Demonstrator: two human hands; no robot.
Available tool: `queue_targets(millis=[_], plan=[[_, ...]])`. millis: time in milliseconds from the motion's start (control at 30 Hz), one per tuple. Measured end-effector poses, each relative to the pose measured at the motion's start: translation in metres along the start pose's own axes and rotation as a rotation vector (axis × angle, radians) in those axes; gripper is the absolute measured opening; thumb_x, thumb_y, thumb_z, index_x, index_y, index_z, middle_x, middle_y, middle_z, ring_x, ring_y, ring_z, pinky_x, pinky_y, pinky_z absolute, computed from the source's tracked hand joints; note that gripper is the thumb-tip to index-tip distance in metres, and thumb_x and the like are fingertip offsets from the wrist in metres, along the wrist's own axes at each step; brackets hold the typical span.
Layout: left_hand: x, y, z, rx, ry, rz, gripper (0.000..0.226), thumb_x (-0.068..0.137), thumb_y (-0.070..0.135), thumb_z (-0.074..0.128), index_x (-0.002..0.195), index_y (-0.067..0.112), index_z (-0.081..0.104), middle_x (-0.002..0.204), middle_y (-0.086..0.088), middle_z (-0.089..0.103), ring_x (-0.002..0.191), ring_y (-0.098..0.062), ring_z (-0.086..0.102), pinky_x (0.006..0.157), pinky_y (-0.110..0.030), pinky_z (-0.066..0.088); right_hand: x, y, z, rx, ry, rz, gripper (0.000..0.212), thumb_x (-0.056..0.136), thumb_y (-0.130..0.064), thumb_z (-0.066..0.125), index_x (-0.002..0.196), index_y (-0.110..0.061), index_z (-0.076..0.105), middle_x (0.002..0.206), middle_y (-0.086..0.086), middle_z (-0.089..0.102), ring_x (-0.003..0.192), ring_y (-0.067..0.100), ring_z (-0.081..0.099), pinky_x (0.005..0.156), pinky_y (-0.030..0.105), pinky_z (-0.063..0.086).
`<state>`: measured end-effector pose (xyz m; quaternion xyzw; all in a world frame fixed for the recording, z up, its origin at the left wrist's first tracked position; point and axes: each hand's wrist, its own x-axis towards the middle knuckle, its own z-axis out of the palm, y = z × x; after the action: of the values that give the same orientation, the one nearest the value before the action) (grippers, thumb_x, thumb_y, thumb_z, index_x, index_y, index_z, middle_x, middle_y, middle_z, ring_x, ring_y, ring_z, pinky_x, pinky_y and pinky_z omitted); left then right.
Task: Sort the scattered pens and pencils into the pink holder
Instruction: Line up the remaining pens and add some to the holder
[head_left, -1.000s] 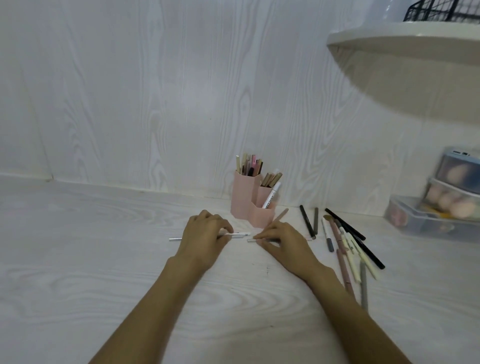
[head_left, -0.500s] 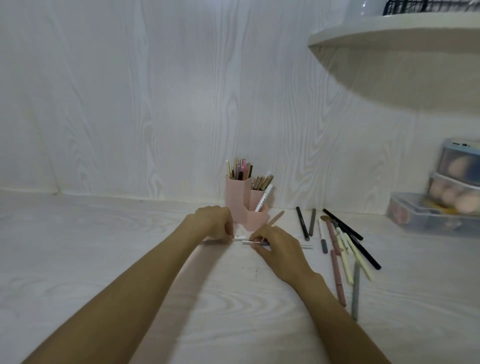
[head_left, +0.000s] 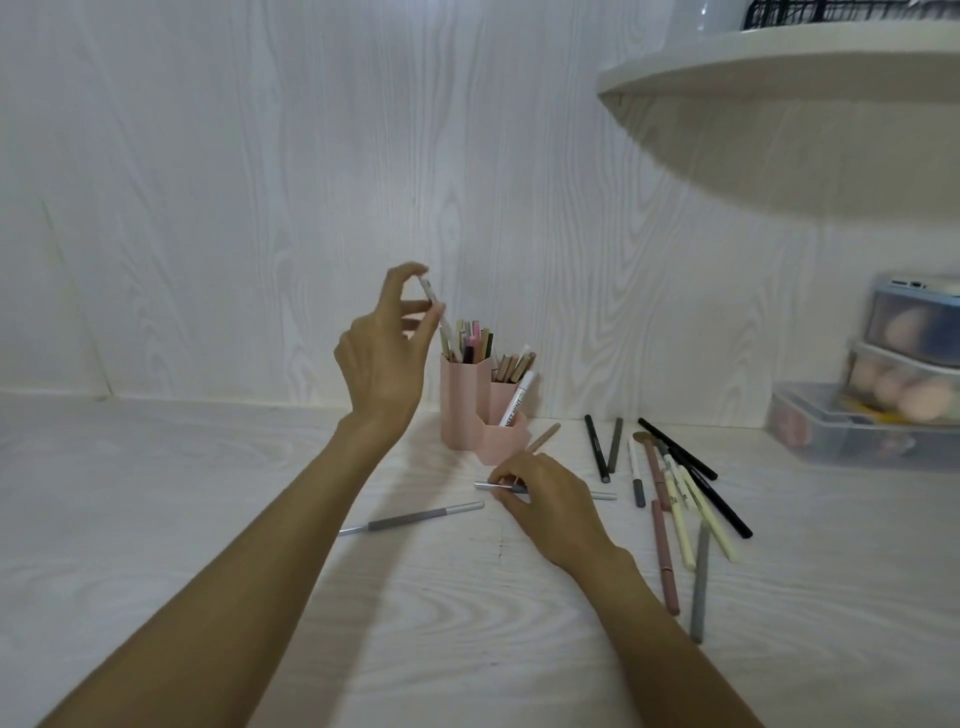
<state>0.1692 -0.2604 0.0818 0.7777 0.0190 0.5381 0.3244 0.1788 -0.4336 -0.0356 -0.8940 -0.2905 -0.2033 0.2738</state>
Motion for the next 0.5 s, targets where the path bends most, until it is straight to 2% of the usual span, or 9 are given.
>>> queue_targets(millis=[100,200,267,333,367,433,500], plan=[[-0.010,-0.018,0.018,0.191,-0.152,0.068,0.029,0.094,0.036,0.055,0.122,0.029,0.055,0.098,0.005,0.075,0.085,-0.020,0.071,0.062,-0.025,0.039,0.001,0.001,0.000,-0.008,0.005,0.008,0.012,0.090,-0.026,0.057,0.099,-0.022,0.065,0.094,-0.006,0.064,0.088,0.009,0.054,0.076,0.024,0.044],[-0.016,-0.033,0.027,0.345,-0.280,0.174,0.037,0.099,0.033,0.046,0.135,0.028,0.049,0.108,-0.002,0.071,0.100,-0.027,0.063,0.062,-0.031,0.041,0.001,0.001,0.000,-0.018,0.006,0.002,0.012,0.091,-0.026,0.057,0.099,-0.021,0.065,0.094,-0.005,0.064,0.089,0.010,0.055,0.074,0.024,0.043],[-0.018,-0.042,0.027,0.392,-0.377,0.230,0.038,0.099,0.033,0.042,0.136,0.024,0.049,0.127,-0.006,0.061,0.123,-0.030,0.048,0.078,-0.040,0.045,0.001,0.001,0.000,-0.016,0.001,0.001,0.012,0.090,-0.026,0.058,0.098,-0.021,0.066,0.094,-0.005,0.064,0.089,0.010,0.055,0.074,0.023,0.043],[-0.020,-0.054,0.024,0.503,-0.544,0.314,0.040,0.099,0.034,0.040,0.138,0.026,0.047,0.146,-0.006,0.043,0.137,-0.030,0.031,0.101,-0.045,0.035,0.001,0.002,0.000,-0.021,-0.001,0.008,0.012,0.090,-0.026,0.058,0.099,-0.021,0.066,0.094,-0.005,0.064,0.089,0.010,0.055,0.073,0.022,0.042],[-0.023,-0.058,0.020,0.525,-0.606,0.314,0.042,0.099,0.035,0.040,0.141,0.027,0.043,0.151,-0.004,0.037,0.140,-0.029,0.027,0.106,-0.044,0.031,0.001,0.002,0.000,-0.025,0.000,0.015,0.013,0.090,-0.026,0.058,0.099,-0.021,0.065,0.094,-0.005,0.064,0.089,0.010,0.055,0.073,0.022,0.042],[-0.034,-0.066,0.008,0.451,-0.565,0.199,0.044,0.098,0.037,0.043,0.140,0.024,0.043,0.148,-0.003,0.039,0.137,-0.026,0.030,0.104,-0.042,0.033,0.001,0.002,0.001,-0.036,0.002,0.022,0.013,0.091,-0.026,0.057,0.100,-0.021,0.065,0.095,-0.005,0.064,0.090,0.010,0.055,0.073,0.020,0.040],[-0.049,-0.069,-0.009,0.289,-0.508,0.050,0.039,0.092,0.046,0.051,0.123,0.022,0.057,0.130,0.002,0.054,0.120,-0.021,0.046,0.092,-0.038,0.040,0.001,0.003,0.001,-0.044,0.030,0.021,0.014,0.090,-0.025,0.058,0.101,-0.021,0.066,0.096,-0.003,0.065,0.090,0.012,0.055,0.074,0.022,0.042]])
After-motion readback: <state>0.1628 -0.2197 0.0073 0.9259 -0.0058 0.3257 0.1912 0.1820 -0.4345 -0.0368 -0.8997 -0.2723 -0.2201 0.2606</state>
